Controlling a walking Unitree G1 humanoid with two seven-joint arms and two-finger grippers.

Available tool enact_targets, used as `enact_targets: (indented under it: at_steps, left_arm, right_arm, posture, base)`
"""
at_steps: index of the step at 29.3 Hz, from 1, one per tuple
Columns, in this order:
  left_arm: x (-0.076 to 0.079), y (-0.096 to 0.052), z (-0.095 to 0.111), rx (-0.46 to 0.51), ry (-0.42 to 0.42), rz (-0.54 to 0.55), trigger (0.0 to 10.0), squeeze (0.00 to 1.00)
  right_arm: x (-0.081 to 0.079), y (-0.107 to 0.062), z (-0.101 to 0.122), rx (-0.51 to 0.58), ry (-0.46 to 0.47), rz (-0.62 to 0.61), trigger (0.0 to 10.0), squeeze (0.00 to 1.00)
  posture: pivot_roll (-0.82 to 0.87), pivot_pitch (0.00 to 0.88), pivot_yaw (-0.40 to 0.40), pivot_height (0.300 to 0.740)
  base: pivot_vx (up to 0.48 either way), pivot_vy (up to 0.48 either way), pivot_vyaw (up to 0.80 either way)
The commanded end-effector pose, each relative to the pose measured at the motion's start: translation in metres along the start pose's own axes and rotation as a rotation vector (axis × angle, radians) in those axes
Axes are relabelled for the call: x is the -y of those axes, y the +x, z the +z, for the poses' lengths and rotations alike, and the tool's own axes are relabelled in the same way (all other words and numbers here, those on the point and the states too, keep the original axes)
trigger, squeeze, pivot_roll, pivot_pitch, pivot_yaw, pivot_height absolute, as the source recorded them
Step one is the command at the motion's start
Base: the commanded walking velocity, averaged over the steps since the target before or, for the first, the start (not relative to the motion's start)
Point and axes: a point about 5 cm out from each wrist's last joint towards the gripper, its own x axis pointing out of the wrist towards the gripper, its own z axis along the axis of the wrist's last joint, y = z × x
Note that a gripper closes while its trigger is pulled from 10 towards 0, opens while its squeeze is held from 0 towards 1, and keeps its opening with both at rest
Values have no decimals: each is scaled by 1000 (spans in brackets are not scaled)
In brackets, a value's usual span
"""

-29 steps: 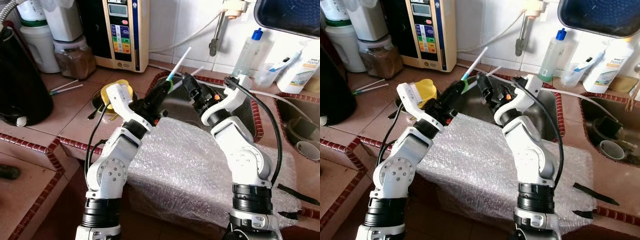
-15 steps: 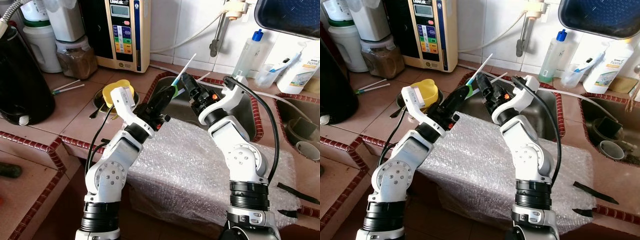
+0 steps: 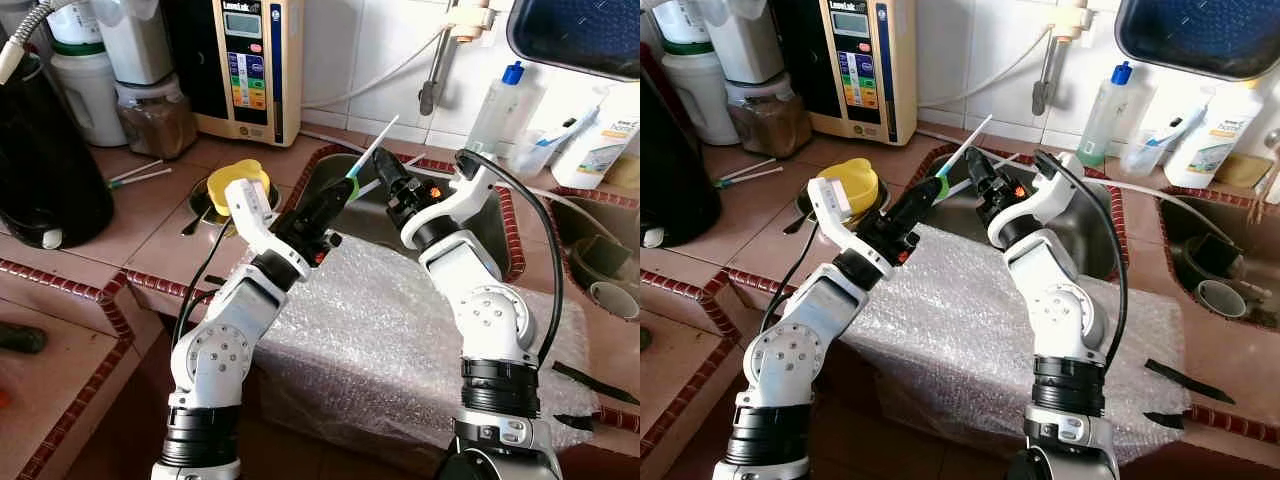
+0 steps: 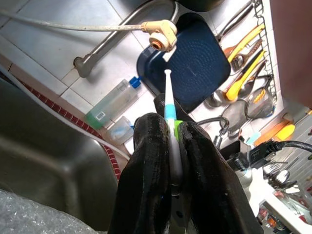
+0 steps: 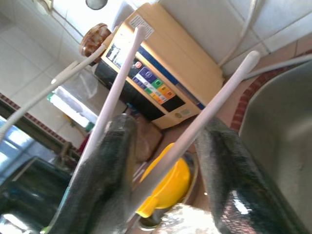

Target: Kitchen organization

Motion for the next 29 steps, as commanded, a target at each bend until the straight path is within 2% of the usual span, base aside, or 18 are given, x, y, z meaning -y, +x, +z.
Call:
enact_targets:
  at_steps: [1,13,14,15,16,17,18,23,24,25,29]
  left_arm:
    - [7,1,3,11,0,-38,0,0]
    - [2,-1,2,-3,9,-15,0,0]
    - [1,-1,1,-6,10,-10,627,0]
    - [-1,-1,0,-17,21,6,4471,0]
    - [-1,-2,-1,-19,24,9,6863,0]
    - [-1,-2,-1,-19,24,9,6863,0]
    - [-2,-2,-1,-21,24,13,10000,0]
    - [-7,-3,-3,-30,45,54,10000,0]
    - [-12,-3,-3,-35,74,106,10000,729]
    - [-14,-4,-3,-32,83,125,10000,1000]
    - [-17,-4,-4,-33,60,133,10000,1000]
  right_arm:
    - [-1,2,-4,-12,57,-17,0,0]
    - [1,2,-6,-29,84,-36,0,0]
    - [2,3,-5,-27,82,-39,0,0]
    - [3,3,-3,-24,80,-46,0,0]
    - [3,3,-3,-23,80,-47,0,0]
    - [3,3,-3,-23,80,-47,0,0]
    - [3,3,-2,-19,78,-51,0,0]
    - [6,3,-1,-7,68,-76,0,0]
    - [7,2,0,-2,63,-88,0,0]
    - [7,2,0,0,60,-91,0,0]
    - [9,2,1,3,45,-105,0,0]
  posture:
    - [37,0,-21,740]
    - [41,0,-24,740]
    - [41,0,-24,740]
    - [41,0,-24,740]
    - [41,0,-23,740]
    - [41,0,-23,740]
    - [40,0,-23,740]
    - [40,0,-21,740]
    - [40,0,-23,740]
    - [40,0,-23,740]
    - [40,0,-24,740]
  base:
    - [0,0,0]
    - [0,0,0]
    - [0,0,0]
    - [0,0,0]
    - [0,0,0]
    - [0,0,0]
    - [0,0,0]
    - [0,0,0]
    - [0,0,0]
    - [0,0,0]
    - [0,0,0]
